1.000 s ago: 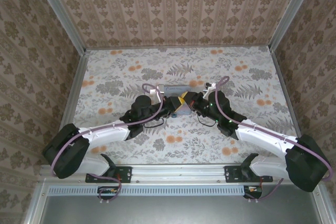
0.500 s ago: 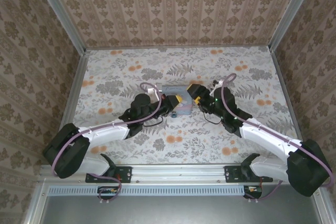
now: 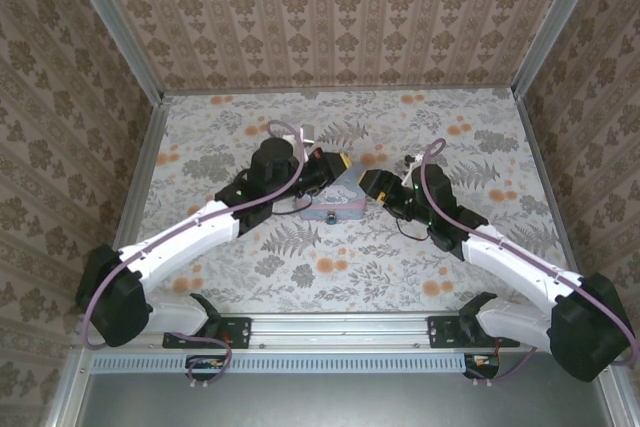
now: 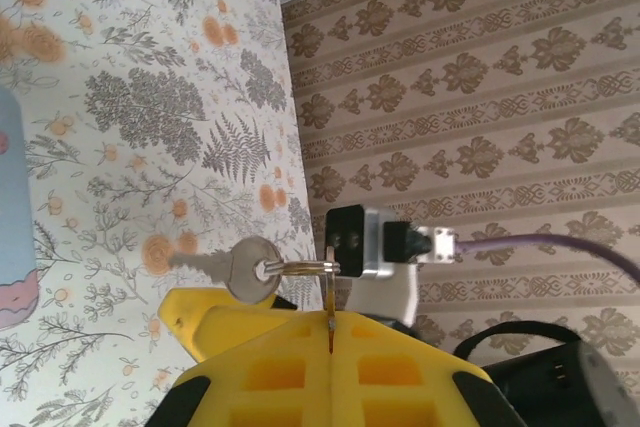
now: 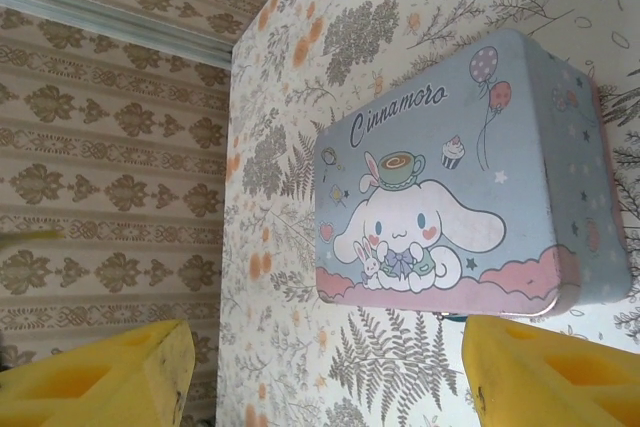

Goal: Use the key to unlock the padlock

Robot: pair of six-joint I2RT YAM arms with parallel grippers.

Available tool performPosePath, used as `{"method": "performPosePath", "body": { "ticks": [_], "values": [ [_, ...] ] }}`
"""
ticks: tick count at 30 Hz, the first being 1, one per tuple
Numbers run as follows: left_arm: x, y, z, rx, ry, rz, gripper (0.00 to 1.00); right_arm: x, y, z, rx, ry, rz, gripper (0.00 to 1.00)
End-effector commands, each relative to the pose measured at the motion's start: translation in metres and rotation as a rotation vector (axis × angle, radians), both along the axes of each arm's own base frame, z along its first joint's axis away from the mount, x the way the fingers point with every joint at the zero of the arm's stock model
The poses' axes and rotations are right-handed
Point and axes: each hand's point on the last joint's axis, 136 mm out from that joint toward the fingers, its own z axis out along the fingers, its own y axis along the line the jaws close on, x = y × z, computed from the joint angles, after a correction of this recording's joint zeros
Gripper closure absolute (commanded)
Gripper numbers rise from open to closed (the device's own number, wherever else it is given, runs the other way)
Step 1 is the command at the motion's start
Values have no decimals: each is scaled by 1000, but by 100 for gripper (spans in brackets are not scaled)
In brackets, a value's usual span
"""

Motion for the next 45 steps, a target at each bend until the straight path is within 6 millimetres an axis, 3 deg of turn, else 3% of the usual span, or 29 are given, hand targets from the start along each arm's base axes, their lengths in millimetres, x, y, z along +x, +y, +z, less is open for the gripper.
{"method": "performPosePath", "body": {
  "ticks": [1,7,10,20,26,33,40,45],
  "values": [
    [1,2,13,63,9,-13,100,-4,-10,-3,-58,-11,-6,28],
    [0,3,38,65,1,-3,100,-7,-13,-17,-56,32,-25,28],
    [4,15,30,68,23,36,100,-5,-12,-22,-63,48,-26,28],
    [6,36,52,-22,-51,63,100,10,9,-33,-20,80,1,30],
    [8,48,22,-35,-26,55,100,11,18,-40,-27,98,24,30],
    [-13,74,-9,47,-153,-97,100,2,35,-34,4,94,123,30],
    [-43,90,-16,21,-335,-307,100,-2,48,-31,136,81,161,35],
    [-61,85,-25,-11,-393,-433,100,4,57,-7,280,19,162,45]
  ]
}}
